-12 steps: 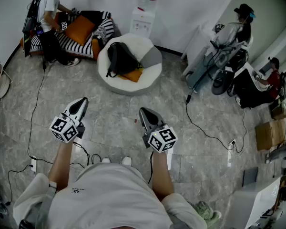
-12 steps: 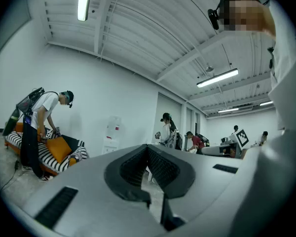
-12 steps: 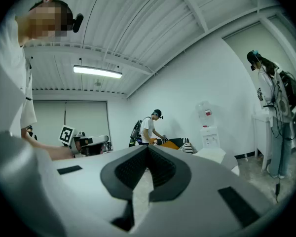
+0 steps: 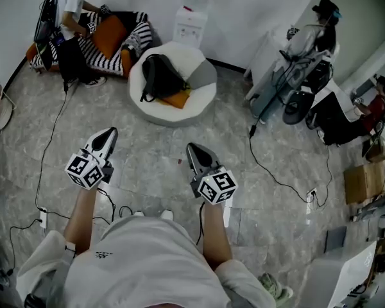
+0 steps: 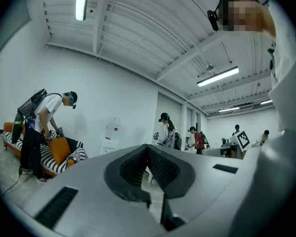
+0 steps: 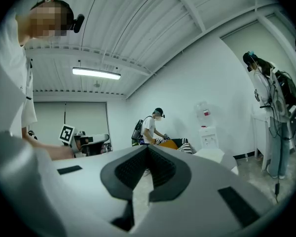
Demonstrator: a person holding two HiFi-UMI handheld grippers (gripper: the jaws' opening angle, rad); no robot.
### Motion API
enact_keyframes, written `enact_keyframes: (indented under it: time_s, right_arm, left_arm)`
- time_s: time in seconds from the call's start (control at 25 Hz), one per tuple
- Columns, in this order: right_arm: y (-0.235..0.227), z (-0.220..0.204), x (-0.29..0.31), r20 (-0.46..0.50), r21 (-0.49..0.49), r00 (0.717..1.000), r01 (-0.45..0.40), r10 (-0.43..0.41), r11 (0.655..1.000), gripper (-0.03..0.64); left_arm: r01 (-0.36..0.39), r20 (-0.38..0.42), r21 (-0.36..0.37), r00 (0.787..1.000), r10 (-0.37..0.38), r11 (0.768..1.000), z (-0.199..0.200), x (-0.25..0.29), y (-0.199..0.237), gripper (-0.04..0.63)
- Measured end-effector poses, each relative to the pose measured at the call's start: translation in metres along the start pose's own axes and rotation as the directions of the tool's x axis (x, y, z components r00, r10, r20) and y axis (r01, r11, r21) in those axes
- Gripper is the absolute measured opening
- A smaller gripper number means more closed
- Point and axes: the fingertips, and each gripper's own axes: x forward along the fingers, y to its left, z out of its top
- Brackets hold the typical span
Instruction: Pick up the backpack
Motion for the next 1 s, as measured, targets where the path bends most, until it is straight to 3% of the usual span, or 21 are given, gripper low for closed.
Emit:
enact_keyframes:
  time_s: [0.64, 1.0]
  right_arm:
    - [-0.038, -0.015, -0.037, -0.021, 0.028, 0.996, -0.081, 0.081, 0.996, 0.005]
    - [-0.065, -0.014, -0.049, -0.019, 0.055, 0.997, -0.074, 0.075, 0.996, 0.005]
  left_arm:
    - [-0.036, 0.000, 0.008, 0.999, 0.036, 0.999, -0.015, 0.032, -0.049, 0.002]
    - [-0.021, -0.019, 0.009, 1.000, 0.021, 1.000, -0.021, 0.057, -0.068, 0.002]
